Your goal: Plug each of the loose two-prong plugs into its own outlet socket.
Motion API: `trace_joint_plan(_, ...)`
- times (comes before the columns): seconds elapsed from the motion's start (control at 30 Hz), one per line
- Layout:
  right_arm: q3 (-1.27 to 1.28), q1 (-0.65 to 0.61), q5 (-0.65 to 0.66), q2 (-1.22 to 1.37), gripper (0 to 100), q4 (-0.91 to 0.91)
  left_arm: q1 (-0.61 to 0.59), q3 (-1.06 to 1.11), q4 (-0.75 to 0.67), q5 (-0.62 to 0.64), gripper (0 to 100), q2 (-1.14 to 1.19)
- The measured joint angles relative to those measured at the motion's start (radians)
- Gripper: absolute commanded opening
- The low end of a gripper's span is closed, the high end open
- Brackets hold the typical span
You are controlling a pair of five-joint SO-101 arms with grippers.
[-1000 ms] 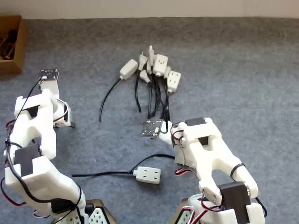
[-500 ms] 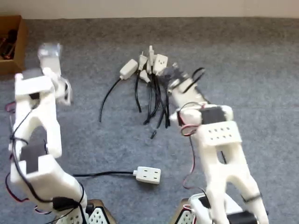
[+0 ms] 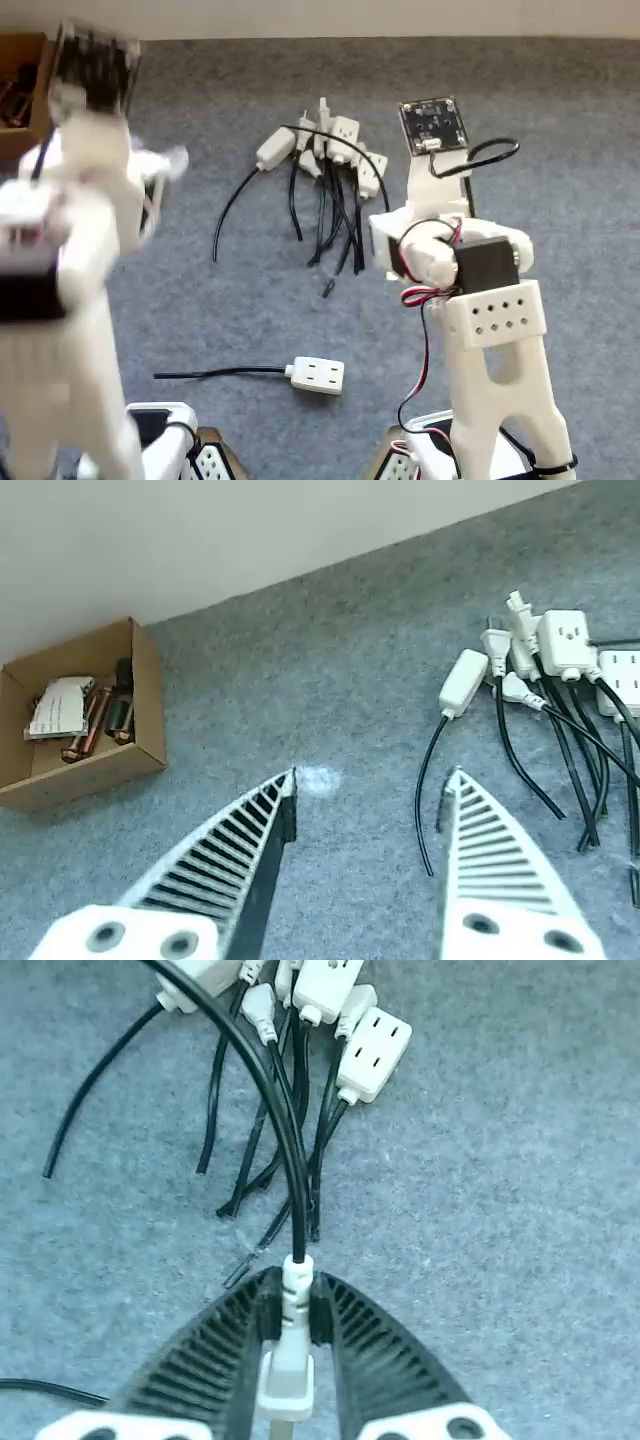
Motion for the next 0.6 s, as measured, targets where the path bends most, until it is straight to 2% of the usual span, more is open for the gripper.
trace_joint_plan(0.1, 0.035, -0.020, -0.080, 0.000, 0.5, -0.048, 0.008, 0.161, -0.003, -0.002, 28, -0.224)
trace_joint_plan(0.23, 0.126, -0.048, -0.147, 0.000, 0.5, -0.144, 0.012, 0.440, -0.084, -0.002, 28, -0.545)
trace_joint_plan(0.4, 0.226, -0.130, -0.169, 0.000, 0.5, -0.292, 0.014, 0.830, -0.193, -0.002, 28, -0.916)
trace_joint_plan(0.5, 0.325, -0.163, -0.169, 0.000, 0.5, -0.430, 0.058, 1.028, -0.236, -0.006, 28, -1.049)
trace_joint_plan(0.6, 0.411, -0.206, -0.169, 0.000, 0.5, -0.543, 0.098, 1.174, -0.302, -0.008, 28, -1.068)
